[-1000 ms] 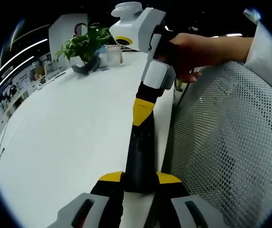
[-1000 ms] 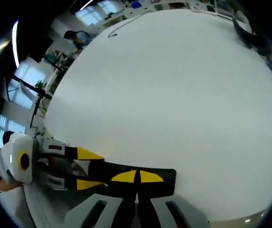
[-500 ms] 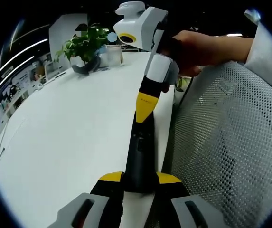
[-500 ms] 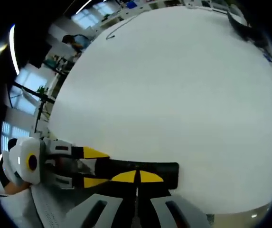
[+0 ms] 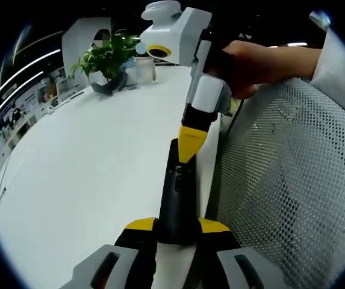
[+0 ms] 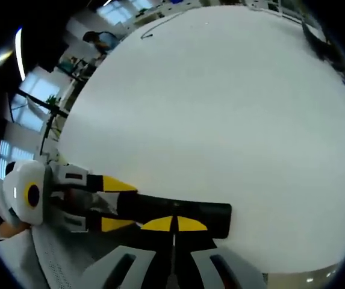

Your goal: Press the specified remote control buttons in sequence, fully releasing each button before pressing the next.

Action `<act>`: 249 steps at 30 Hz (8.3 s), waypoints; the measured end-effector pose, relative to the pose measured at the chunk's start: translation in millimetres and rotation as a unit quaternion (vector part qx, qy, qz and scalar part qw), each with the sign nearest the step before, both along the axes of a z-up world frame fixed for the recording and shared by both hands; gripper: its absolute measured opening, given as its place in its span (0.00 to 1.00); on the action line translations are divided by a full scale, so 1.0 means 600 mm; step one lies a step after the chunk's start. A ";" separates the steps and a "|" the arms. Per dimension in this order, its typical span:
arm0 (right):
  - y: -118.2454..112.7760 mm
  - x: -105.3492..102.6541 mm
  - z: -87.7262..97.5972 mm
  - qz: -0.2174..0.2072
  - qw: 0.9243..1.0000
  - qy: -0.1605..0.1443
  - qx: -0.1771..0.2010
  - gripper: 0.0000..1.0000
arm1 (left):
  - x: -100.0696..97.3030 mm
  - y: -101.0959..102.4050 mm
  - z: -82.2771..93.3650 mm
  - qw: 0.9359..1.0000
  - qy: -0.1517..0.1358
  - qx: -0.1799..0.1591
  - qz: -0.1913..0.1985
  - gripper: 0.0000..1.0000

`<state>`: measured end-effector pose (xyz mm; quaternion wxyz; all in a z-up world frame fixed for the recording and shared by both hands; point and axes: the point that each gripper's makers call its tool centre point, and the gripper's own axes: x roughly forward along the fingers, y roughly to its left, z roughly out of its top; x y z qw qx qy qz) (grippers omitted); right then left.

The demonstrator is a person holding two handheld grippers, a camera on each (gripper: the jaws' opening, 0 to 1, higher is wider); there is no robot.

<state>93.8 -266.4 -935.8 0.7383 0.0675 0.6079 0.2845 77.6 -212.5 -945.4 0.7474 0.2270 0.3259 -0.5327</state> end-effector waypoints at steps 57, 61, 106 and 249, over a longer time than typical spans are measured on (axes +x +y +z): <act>-0.020 0.000 -0.001 -0.010 1.000 0.006 -0.026 0.00 | -0.002 0.000 0.001 1.000 -0.001 -0.001 -0.002 0.25; -0.024 -0.003 0.003 -0.022 0.999 0.021 -0.019 0.00 | -0.003 0.000 0.001 1.000 -0.001 0.000 -0.003 0.25; -0.025 -0.013 -0.004 -0.014 0.999 0.034 -0.026 0.00 | -0.004 -0.002 0.001 1.000 -0.003 0.000 -0.007 0.25; 0.013 -0.012 -0.001 -0.011 0.999 0.045 0.021 0.00 | -0.010 -0.012 0.001 1.000 -0.003 -0.002 -0.023 0.25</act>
